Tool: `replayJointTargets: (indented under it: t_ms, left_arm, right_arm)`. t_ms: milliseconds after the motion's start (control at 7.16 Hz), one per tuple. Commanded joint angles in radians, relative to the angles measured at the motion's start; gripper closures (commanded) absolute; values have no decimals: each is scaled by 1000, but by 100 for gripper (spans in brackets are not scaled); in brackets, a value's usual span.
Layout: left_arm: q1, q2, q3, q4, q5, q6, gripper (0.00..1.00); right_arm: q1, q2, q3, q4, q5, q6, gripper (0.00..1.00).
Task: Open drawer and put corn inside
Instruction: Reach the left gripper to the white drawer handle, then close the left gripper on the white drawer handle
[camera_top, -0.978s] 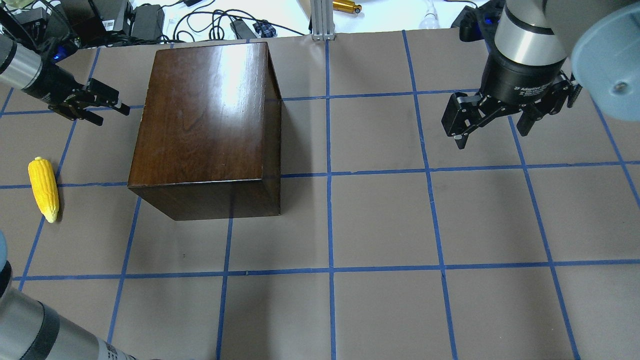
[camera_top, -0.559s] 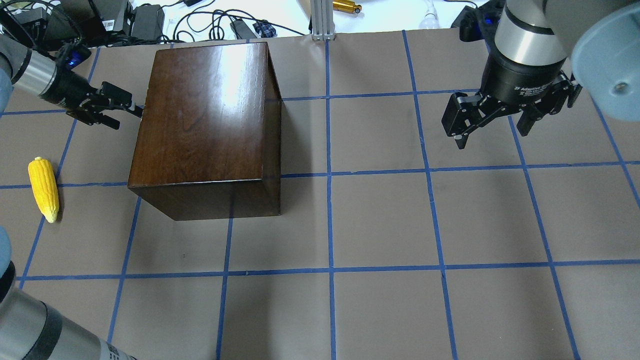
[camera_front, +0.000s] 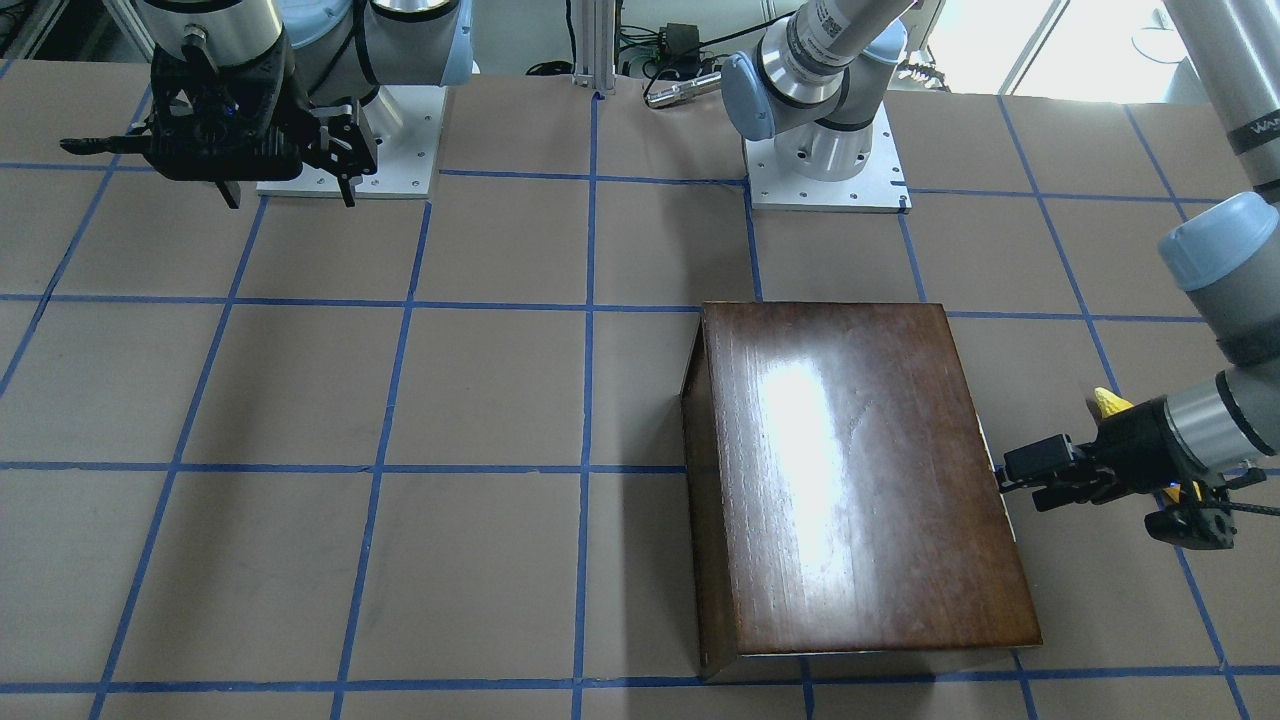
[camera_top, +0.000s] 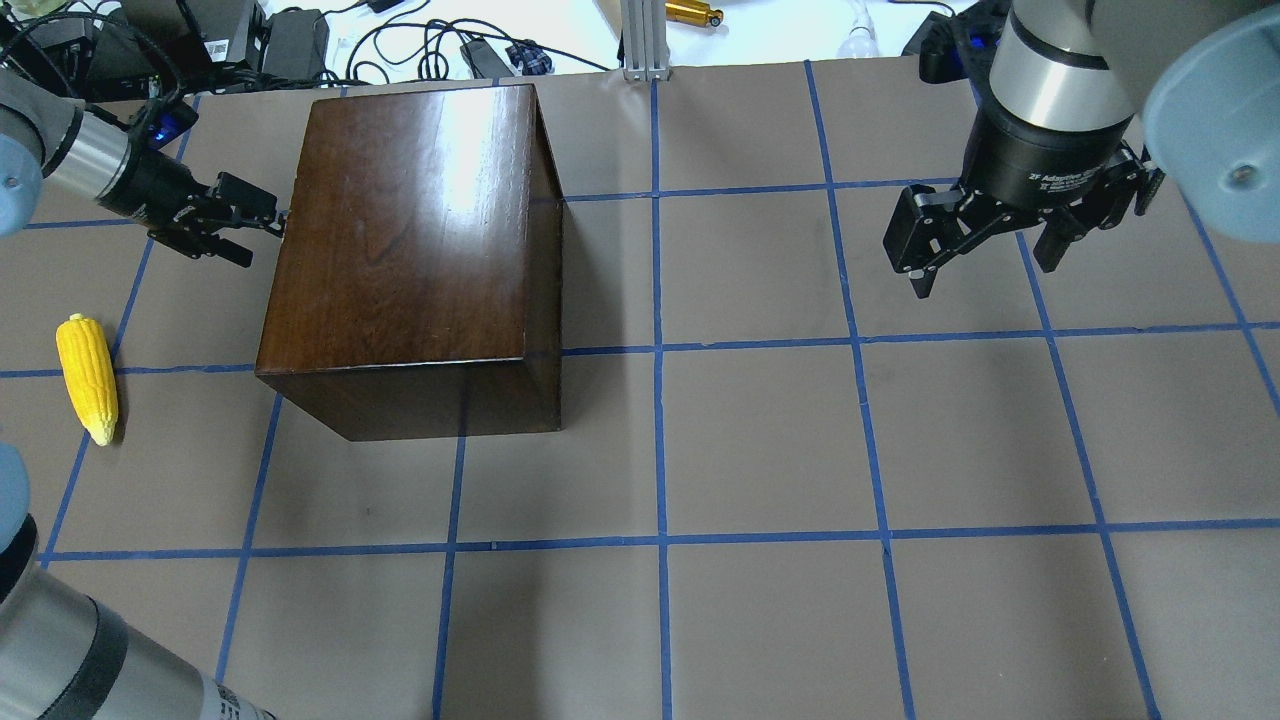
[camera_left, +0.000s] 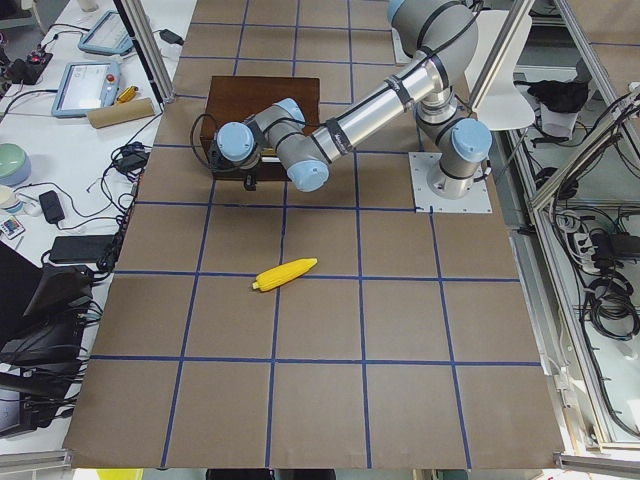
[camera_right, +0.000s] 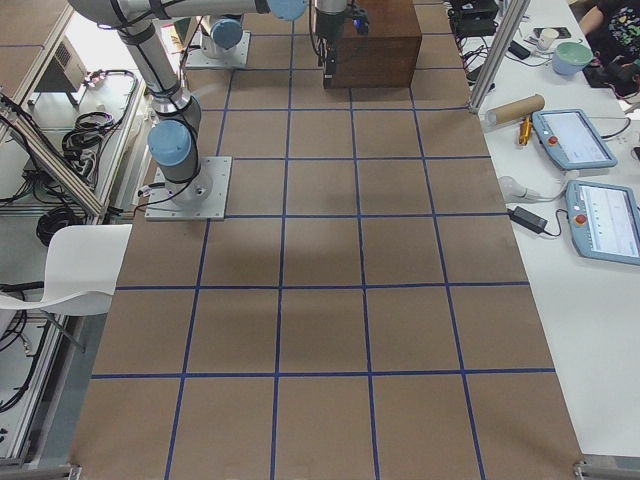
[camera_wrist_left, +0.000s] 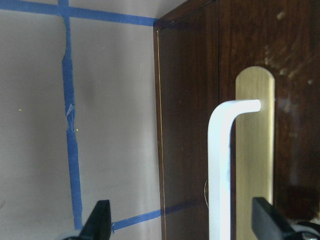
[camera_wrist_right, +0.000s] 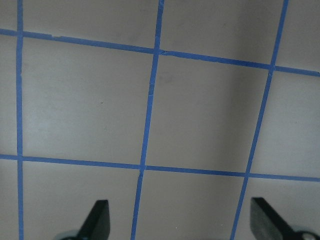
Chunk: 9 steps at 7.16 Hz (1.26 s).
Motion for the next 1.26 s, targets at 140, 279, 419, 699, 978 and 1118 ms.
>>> replayJointTargets:
  t_ms: [140,279,419,699,978,1118]
  left_arm:
    - [0,-18,-4,-2,0,0,0]
    - [0,-23,-9,-1,2,0,0]
    - [0,-24,-12,-1,3,0,0]
    - [0,-29,-12,-1,3,-4,0]
    - [2,-30,-12,1,3,-3,0]
    - [8,-29,-14,2,6,-1,0]
  right_arm:
    - [0,0,0,0,-1,0,0]
    - [0,1,0,0,0,0,0]
    - [0,1,0,0,0,0,0]
    - [0,0,0,0,0,0,0]
    - [0,1,0,0,-1,0,0]
    - [0,1,0,0,-1,0,0]
